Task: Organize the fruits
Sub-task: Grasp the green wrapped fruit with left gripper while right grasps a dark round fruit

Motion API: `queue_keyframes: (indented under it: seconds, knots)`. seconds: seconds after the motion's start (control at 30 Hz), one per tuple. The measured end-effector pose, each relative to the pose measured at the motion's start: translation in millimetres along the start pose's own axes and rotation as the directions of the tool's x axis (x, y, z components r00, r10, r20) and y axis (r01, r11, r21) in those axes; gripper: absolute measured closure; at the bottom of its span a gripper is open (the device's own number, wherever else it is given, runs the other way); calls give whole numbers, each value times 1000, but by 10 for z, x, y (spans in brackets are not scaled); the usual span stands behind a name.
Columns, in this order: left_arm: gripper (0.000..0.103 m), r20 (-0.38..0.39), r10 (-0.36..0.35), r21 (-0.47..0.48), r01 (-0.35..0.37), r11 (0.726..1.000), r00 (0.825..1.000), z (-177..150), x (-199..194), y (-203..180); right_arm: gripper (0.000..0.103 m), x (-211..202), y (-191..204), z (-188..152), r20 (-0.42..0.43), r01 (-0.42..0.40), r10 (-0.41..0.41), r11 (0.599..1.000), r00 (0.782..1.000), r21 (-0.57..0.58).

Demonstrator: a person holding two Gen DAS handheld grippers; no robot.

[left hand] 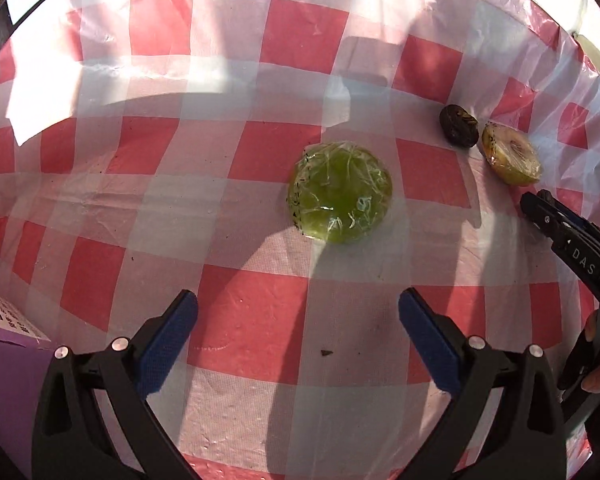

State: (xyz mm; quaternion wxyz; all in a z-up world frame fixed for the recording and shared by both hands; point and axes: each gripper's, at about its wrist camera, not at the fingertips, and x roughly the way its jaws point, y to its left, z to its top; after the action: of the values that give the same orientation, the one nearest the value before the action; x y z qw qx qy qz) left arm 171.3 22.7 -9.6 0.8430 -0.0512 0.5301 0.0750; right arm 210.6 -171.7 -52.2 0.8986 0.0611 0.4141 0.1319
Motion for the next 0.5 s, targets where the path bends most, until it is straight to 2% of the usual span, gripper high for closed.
queue_keyframes:
  seconds: [0.17, 0.4, 0.43, 0.47, 0.5]
  knots:
    - [3, 25, -2, -6, 3, 1000, 1000, 271, 152, -112, 64, -7, -72, 27, -1, -23, 23, 1000, 1000, 21]
    - [5, 67, 33, 15, -34, 999, 997, 530, 320, -222, 64, -43, -184, 34, 0, -41, 41, 999, 999, 33]
    - [16, 86, 31, 23, -33, 999, 996, 538, 303, -244, 64, -45, -189, 35, 0, -41, 41, 999, 999, 32]
    - [37, 108, 22, 44, -27, 999, 994, 553, 266, -290, 64, -42, -184, 36, -1, -41, 41, 999, 999, 32]
    - [45, 112, 19, 65, -26, 998, 994, 575, 241, -338, 64, -42, -187, 36, -1, -40, 40, 999, 999, 32]
